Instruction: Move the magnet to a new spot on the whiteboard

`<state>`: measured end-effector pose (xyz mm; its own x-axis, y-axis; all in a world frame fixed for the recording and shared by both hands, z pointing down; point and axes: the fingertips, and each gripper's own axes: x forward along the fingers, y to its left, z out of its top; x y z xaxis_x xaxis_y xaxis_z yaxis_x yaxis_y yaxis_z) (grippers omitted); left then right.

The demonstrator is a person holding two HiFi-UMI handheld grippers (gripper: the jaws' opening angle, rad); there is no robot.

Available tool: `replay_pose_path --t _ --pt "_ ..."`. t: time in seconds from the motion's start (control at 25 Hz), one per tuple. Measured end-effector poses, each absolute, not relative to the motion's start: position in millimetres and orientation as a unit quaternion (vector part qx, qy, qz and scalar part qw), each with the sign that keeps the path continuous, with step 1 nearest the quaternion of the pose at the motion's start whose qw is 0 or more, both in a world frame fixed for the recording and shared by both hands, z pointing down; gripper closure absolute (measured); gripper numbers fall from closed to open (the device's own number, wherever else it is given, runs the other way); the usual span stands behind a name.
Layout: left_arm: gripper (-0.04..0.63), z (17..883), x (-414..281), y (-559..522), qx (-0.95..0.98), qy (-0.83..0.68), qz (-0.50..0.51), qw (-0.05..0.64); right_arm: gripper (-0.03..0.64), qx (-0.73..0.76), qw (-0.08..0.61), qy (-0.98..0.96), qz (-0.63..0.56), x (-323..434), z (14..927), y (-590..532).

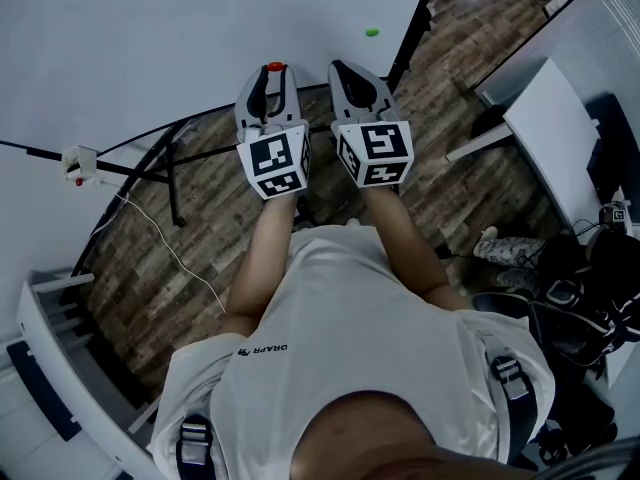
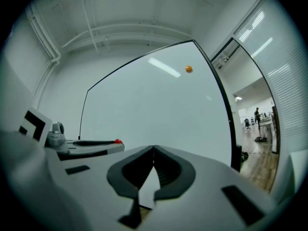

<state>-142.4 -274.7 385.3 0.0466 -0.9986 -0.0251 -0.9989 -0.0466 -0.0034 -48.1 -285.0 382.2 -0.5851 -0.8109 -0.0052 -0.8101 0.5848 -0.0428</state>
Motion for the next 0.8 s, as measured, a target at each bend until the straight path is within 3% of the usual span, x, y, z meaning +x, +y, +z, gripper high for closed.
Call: replay_pose_path --t 0.8 --pt "0.479 385 -150 -305 -0.724 0.69 0.001 0.002 0.604 -0.456 0.011 0.89 -0.014 -46 380 -285"
